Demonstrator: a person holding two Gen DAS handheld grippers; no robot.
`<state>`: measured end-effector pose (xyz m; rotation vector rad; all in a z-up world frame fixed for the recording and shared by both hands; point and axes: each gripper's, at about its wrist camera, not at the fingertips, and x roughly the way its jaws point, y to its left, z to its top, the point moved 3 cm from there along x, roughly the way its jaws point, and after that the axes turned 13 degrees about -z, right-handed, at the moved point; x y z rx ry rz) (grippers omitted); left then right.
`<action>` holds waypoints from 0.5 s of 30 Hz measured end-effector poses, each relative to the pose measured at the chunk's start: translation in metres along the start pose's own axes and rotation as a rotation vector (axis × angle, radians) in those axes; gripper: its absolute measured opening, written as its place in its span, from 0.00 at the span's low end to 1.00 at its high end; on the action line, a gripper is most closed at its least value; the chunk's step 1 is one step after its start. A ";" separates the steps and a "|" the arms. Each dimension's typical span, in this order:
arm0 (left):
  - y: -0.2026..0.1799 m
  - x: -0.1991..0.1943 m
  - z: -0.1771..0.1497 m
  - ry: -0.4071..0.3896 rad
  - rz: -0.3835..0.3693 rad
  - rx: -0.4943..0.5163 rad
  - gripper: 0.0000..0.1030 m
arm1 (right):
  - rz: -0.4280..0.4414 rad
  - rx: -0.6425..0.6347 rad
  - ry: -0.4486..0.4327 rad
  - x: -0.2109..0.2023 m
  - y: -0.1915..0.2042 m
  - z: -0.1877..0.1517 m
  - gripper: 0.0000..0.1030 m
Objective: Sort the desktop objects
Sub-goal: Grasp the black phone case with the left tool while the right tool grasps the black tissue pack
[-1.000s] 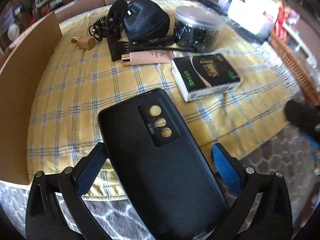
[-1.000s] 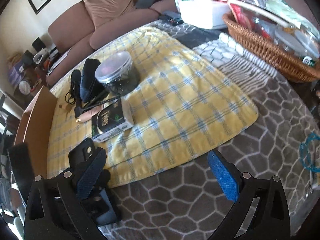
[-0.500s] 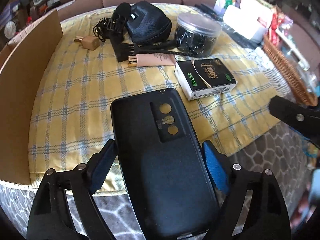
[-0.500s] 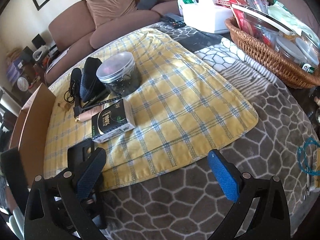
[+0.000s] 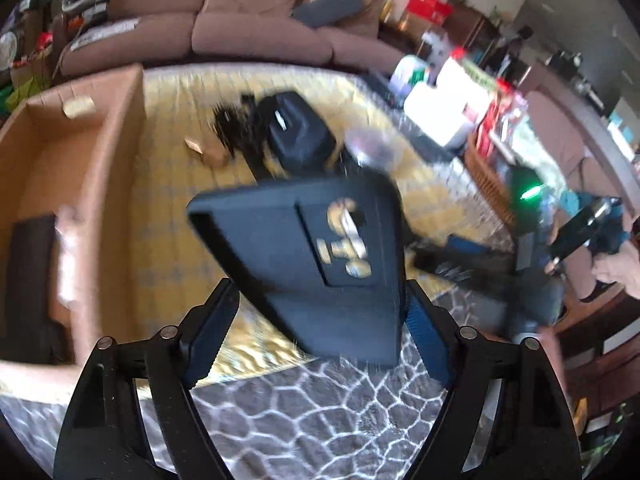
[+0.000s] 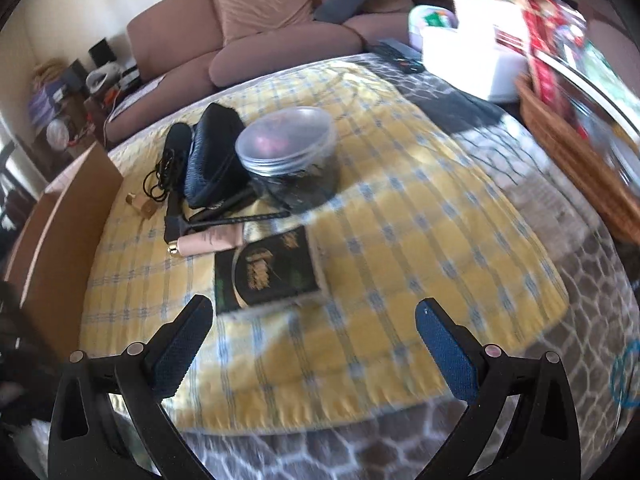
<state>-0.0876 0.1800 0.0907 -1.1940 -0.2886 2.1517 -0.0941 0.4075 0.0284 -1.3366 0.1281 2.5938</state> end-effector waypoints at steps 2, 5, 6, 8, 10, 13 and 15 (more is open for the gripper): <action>0.007 -0.023 0.014 -0.031 -0.006 0.010 0.71 | -0.018 -0.051 -0.006 0.009 0.015 0.005 1.00; 0.017 -0.054 0.030 -0.069 -0.006 0.035 0.54 | -0.085 -0.173 -0.018 0.023 0.041 0.010 1.00; 0.021 -0.061 0.034 -0.078 -0.004 0.036 0.54 | -0.100 -0.208 -0.014 0.027 0.048 0.010 1.00; 0.030 -0.075 0.041 -0.101 0.000 0.042 0.54 | -0.119 -0.259 0.008 0.038 0.061 0.007 1.00; 0.041 -0.083 0.046 -0.107 0.007 0.038 0.54 | -0.137 -0.270 0.062 0.051 0.067 0.002 0.98; 0.055 -0.089 0.047 -0.101 0.012 0.030 0.54 | -0.090 -0.220 0.083 0.053 0.061 0.001 0.77; 0.059 -0.084 0.044 -0.083 0.014 0.032 0.56 | -0.089 -0.184 0.078 0.047 0.054 0.004 0.73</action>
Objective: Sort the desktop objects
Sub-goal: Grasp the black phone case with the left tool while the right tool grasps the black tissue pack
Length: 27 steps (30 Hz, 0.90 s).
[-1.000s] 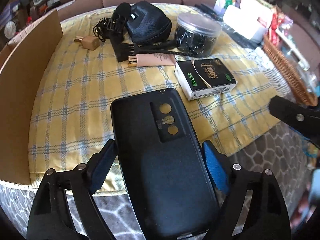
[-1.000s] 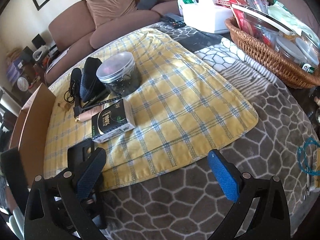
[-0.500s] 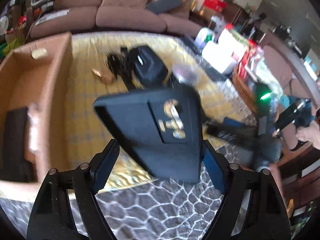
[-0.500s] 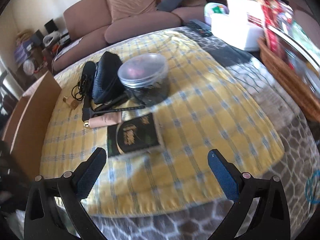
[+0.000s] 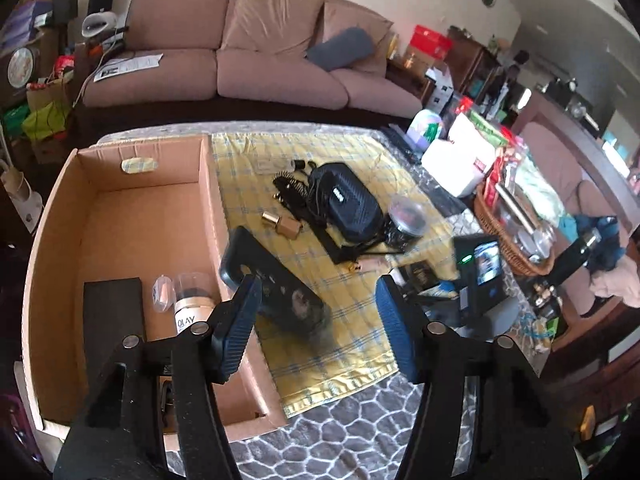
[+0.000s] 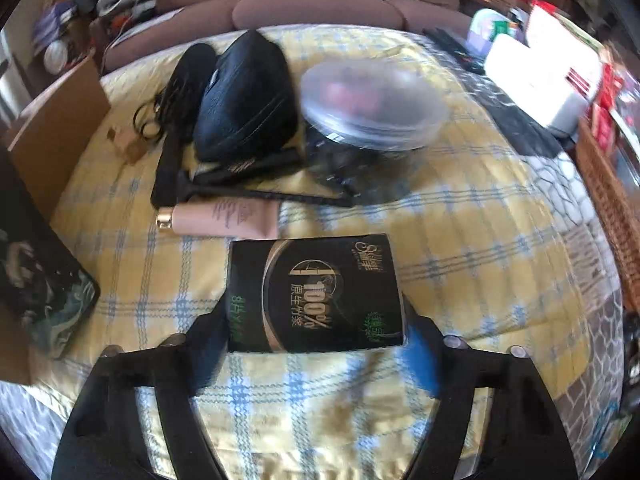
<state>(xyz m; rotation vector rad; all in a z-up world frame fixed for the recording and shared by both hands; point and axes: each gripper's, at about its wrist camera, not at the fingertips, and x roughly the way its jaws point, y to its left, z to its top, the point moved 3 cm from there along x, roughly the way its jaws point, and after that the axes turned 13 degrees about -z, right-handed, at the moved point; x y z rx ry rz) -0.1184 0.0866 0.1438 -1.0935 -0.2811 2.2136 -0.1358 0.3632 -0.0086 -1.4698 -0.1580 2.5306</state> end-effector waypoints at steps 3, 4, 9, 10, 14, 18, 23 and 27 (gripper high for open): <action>0.002 0.012 -0.006 0.030 0.016 0.001 0.65 | 0.076 0.069 0.003 -0.009 -0.011 -0.007 0.73; 0.001 0.014 -0.008 0.037 0.018 0.004 0.67 | 0.084 0.078 0.009 -0.011 -0.012 -0.010 0.73; -0.007 0.028 -0.025 0.074 -0.039 -0.069 0.80 | 0.131 0.086 -0.010 -0.033 -0.009 -0.014 0.73; -0.011 0.031 -0.030 0.079 -0.051 -0.078 0.81 | 0.146 0.090 -0.020 -0.039 -0.008 -0.014 0.73; -0.028 0.049 -0.050 0.056 -0.042 -0.108 0.81 | 0.207 0.112 -0.062 -0.064 -0.009 -0.011 0.73; -0.031 0.070 -0.067 -0.037 0.014 -0.225 0.81 | 0.254 0.160 -0.082 -0.082 -0.018 -0.017 0.73; -0.033 0.087 -0.075 -0.191 0.164 -0.297 0.81 | 0.256 0.162 -0.074 -0.084 -0.025 -0.026 0.73; -0.032 0.094 -0.083 -0.228 0.333 -0.393 0.86 | 0.264 0.171 -0.071 -0.084 -0.035 -0.033 0.73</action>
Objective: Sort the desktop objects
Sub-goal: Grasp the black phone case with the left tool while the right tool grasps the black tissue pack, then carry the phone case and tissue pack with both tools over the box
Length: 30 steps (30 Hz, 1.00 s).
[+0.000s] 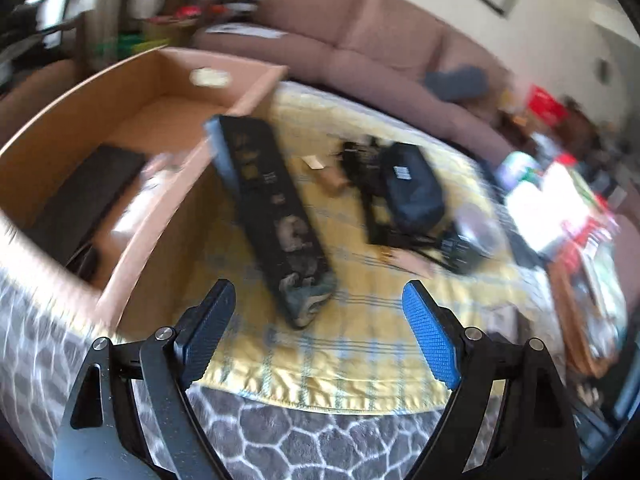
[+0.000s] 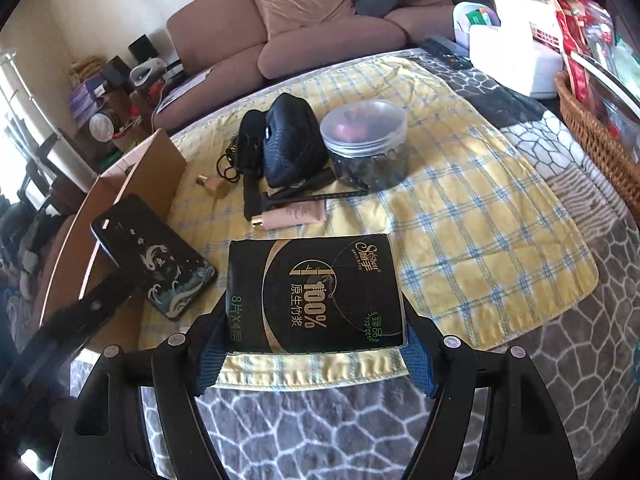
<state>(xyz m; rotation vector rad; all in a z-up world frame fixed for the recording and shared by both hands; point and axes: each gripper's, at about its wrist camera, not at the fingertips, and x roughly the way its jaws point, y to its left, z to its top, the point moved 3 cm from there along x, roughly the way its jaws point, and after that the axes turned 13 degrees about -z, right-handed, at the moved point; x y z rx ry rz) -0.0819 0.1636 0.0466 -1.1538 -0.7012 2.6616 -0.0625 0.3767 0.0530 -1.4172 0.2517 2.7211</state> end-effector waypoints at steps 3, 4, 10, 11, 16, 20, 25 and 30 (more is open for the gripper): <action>-0.006 0.011 -0.010 0.006 0.046 -0.015 0.91 | 0.003 0.005 -0.005 -0.001 -0.006 0.000 0.73; -0.008 0.015 -0.011 0.002 0.072 -0.009 0.91 | 0.006 0.009 -0.004 0.000 -0.008 0.001 0.73; 0.005 0.042 -0.006 -0.011 0.174 -0.079 0.90 | 0.005 0.015 -0.015 -0.004 -0.016 0.003 0.73; 0.008 0.048 -0.004 -0.017 0.192 -0.084 0.90 | 0.005 0.016 -0.017 -0.005 -0.017 0.003 0.73; 0.020 0.067 0.003 -0.011 0.224 -0.090 0.86 | 0.008 0.024 -0.010 -0.002 -0.024 0.004 0.73; 0.028 0.084 0.003 0.062 0.153 -0.093 0.53 | 0.016 0.019 0.000 0.002 -0.023 0.005 0.73; 0.029 0.090 0.004 0.103 -0.034 -0.068 0.11 | 0.027 0.015 0.010 0.006 -0.020 0.005 0.73; 0.016 0.081 0.006 0.124 -0.185 -0.028 0.06 | 0.033 0.013 0.014 0.009 -0.017 0.006 0.73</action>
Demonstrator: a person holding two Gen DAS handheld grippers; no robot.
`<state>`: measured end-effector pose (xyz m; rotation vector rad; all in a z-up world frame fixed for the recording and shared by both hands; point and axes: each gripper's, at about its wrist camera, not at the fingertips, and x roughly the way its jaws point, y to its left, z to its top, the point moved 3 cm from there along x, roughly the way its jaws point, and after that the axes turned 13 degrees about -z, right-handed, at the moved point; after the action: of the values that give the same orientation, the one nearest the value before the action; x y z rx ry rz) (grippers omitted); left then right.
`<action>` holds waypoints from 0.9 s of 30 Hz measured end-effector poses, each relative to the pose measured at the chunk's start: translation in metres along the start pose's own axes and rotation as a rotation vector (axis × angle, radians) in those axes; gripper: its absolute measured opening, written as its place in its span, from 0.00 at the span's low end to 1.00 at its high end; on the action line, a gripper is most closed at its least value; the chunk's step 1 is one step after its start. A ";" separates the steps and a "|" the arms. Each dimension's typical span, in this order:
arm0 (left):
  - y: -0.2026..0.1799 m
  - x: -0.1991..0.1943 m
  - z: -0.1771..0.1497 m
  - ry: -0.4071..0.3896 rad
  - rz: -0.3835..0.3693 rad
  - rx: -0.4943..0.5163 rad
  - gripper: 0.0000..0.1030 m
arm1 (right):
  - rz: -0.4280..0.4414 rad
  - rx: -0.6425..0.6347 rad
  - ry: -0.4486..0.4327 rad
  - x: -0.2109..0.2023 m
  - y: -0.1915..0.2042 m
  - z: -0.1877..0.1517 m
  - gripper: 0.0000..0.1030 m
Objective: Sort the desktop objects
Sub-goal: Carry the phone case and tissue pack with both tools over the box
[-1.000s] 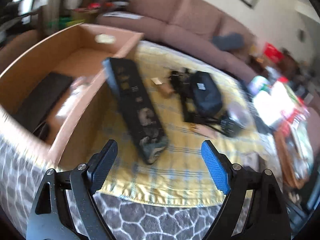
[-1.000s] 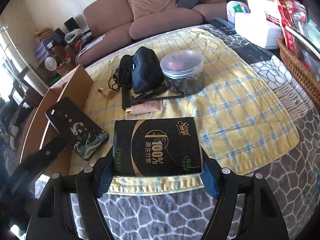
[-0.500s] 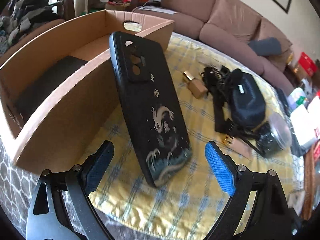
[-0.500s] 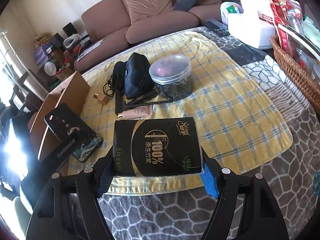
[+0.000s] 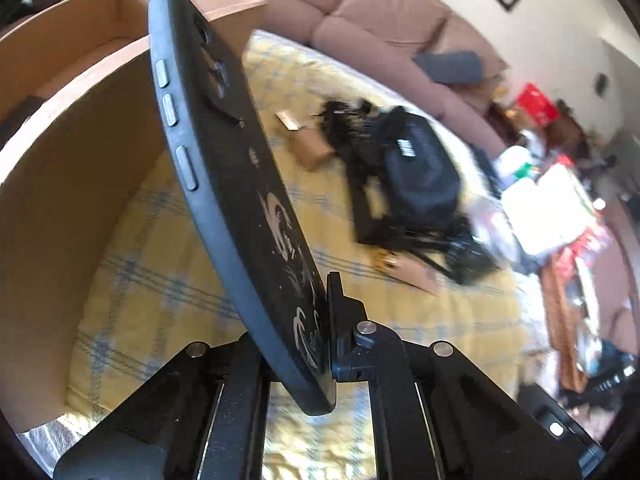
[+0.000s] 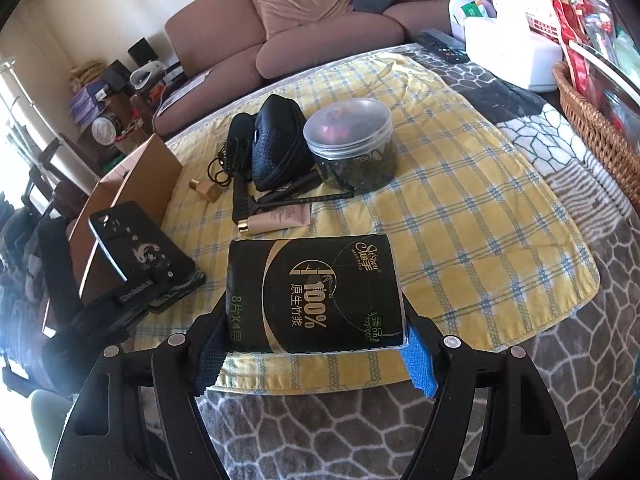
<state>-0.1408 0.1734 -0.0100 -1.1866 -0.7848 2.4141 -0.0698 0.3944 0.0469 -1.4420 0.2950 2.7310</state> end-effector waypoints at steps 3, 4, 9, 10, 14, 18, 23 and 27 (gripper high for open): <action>-0.021 -0.012 -0.004 0.025 -0.090 0.077 0.05 | 0.012 0.002 -0.003 -0.001 0.001 0.000 0.73; -0.028 -0.017 -0.001 0.030 -0.104 0.094 0.05 | 0.016 0.001 -0.005 -0.002 0.002 0.000 0.73; -0.055 -0.053 0.009 0.068 -0.188 0.208 0.05 | 0.039 -0.006 -0.039 -0.014 0.007 0.003 0.73; -0.057 -0.062 0.012 0.071 -0.197 0.227 0.05 | 0.041 -0.009 -0.050 -0.018 0.009 0.004 0.73; -0.060 -0.100 0.025 0.071 -0.222 0.282 0.05 | 0.045 -0.036 -0.074 -0.027 0.023 0.009 0.73; -0.051 -0.130 0.035 0.075 -0.224 0.293 0.05 | -0.001 -0.094 -0.096 -0.032 0.046 0.017 0.73; -0.036 -0.167 0.044 0.070 -0.222 0.322 0.05 | 0.006 -0.129 -0.096 -0.043 0.076 0.013 0.73; -0.020 -0.200 0.054 0.066 -0.208 0.353 0.05 | 0.000 -0.183 -0.107 -0.058 0.110 0.011 0.73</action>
<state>-0.0643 0.0679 0.1520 -0.9866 -0.4140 2.2128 -0.0592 0.2916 0.1174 -1.3243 0.0423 2.8877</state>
